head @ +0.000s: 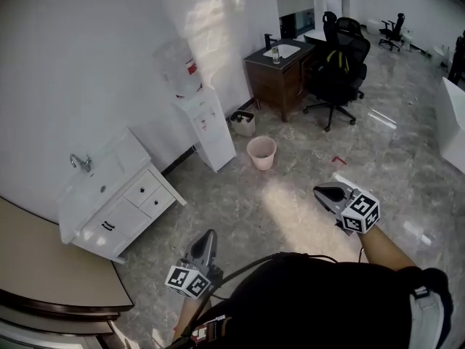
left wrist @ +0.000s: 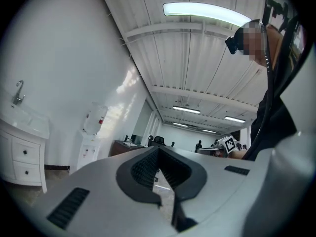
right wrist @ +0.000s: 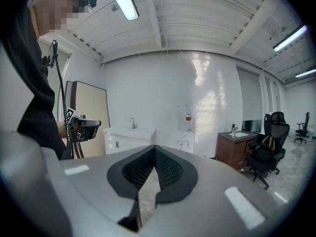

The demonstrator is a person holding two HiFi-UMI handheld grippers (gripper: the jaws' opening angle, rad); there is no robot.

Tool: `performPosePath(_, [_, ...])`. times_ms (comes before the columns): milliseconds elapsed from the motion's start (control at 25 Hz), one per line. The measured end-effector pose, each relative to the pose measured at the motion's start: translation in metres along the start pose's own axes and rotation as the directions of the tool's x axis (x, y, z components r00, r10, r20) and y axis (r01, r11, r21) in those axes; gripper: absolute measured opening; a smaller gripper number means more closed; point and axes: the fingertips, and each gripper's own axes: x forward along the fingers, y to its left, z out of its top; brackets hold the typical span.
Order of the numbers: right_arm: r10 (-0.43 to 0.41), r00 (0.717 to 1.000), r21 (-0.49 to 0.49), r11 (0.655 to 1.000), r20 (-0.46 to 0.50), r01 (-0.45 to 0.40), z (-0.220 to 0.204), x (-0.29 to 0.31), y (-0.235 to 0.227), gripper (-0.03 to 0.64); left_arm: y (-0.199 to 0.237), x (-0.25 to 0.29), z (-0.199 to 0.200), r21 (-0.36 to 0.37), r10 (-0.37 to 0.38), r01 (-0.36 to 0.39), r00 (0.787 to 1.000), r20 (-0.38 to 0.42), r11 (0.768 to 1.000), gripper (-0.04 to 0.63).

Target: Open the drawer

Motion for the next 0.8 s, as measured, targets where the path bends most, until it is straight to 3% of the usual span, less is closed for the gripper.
performPosePath(160, [-0.038, 0.999, 0.004, 0.999, 0.013, 0.038, 0.026, 0.053, -0.007, -0.003, 0.055, 0.019, 0.028, 0.026, -0.041, 0.040, 0.999, 0.004, 0.999, -0.002])
performPosePath(320, [-0.020, 1.000, -0.027, 0.999, 0.013, 0.021, 0.045, 0.121, 0.001, -0.003, 0.117, 0.026, 0.046, 0.011, -0.046, 0.046, 0.999, 0.008, 0.999, -0.002])
performPosePath(560, [-0.006, 1.000, -0.018, 1.000, 0.019, 0.006, 0.058, 0.196, -0.008, -0.003, 0.189, 0.035, 0.062, 0.017, -0.014, 0.015, 1.000, -0.005, 1.000, -0.002])
performPosePath(800, [0.026, 1.000, -0.001, 1.000, 0.011, -0.026, 0.057, 0.243, -0.046, -0.003, 0.224, 0.063, 0.061, 0.017, 0.031, -0.030, 0.999, -0.016, 0.999, -0.002])
